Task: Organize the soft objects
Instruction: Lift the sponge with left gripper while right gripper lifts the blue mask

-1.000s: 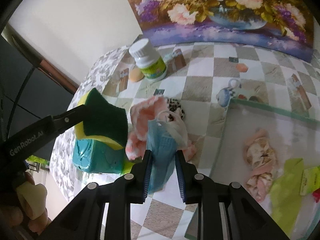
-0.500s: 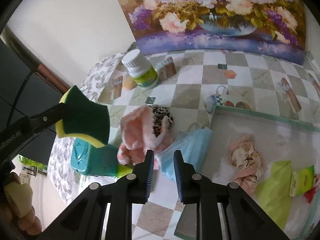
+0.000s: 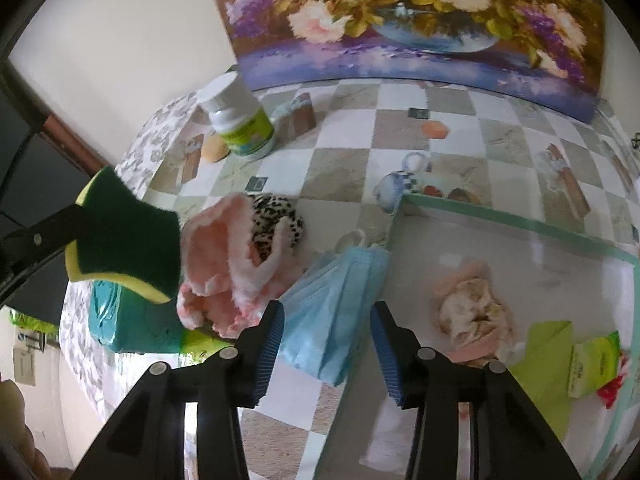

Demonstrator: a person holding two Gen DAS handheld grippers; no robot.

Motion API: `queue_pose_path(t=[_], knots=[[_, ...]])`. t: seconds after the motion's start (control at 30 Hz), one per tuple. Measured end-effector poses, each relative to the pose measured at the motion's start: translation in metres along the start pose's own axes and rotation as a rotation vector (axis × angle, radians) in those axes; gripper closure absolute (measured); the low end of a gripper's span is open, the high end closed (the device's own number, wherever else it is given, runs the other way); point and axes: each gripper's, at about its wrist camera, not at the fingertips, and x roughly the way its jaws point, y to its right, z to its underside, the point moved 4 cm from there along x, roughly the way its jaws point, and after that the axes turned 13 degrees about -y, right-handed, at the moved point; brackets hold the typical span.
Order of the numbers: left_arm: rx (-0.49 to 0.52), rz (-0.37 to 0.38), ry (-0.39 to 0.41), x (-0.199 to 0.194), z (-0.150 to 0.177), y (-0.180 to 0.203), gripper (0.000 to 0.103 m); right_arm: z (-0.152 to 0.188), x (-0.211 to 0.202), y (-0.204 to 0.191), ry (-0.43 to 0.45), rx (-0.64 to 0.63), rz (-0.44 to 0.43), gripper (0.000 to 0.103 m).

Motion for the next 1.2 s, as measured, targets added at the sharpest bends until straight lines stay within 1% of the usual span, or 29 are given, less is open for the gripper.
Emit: queue_pose_path(t=[0.43, 0.63, 0.77, 0.93, 1.0, 1.07, 1.1, 1.17, 1.2], knots=[[-0.011, 0.026, -0.017, 0.002, -0.001, -0.002, 0.078, 0.006, 0.03, -0.027, -0.08, -0.098, 0.056, 0.054], [-0.014, 0.029, -0.023, 0.004, 0.0, -0.003, 0.078, 0.01, 0.05, -0.033, -0.123, -0.127, 0.135, 0.054], [-0.017, 0.031, -0.029, 0.006, 0.0, -0.003, 0.078, 0.013, 0.061, -0.04, -0.126, -0.167, 0.201, 0.054], [-0.024, 0.031, -0.035, 0.007, -0.001, -0.004, 0.078, 0.016, 0.068, -0.047, -0.117, -0.21, 0.259, 0.054], [-0.024, 0.031, -0.035, 0.007, -0.001, -0.004, 0.078, 0.017, 0.069, -0.048, -0.112, -0.217, 0.271, 0.057], [-0.024, 0.031, -0.035, 0.007, -0.001, -0.004, 0.078, 0.018, 0.068, -0.048, -0.107, -0.215, 0.284, 0.069], [-0.024, 0.03, -0.035, 0.007, -0.001, -0.004, 0.078, 0.018, 0.066, -0.045, -0.107, -0.209, 0.279, 0.071], [-0.025, 0.031, -0.035, 0.007, -0.001, -0.004, 0.078, 0.018, 0.062, -0.04, -0.103, -0.189, 0.247, 0.08], [-0.025, 0.031, -0.036, 0.007, -0.001, -0.004, 0.078, 0.018, 0.059, -0.037, -0.1, -0.179, 0.235, 0.082]])
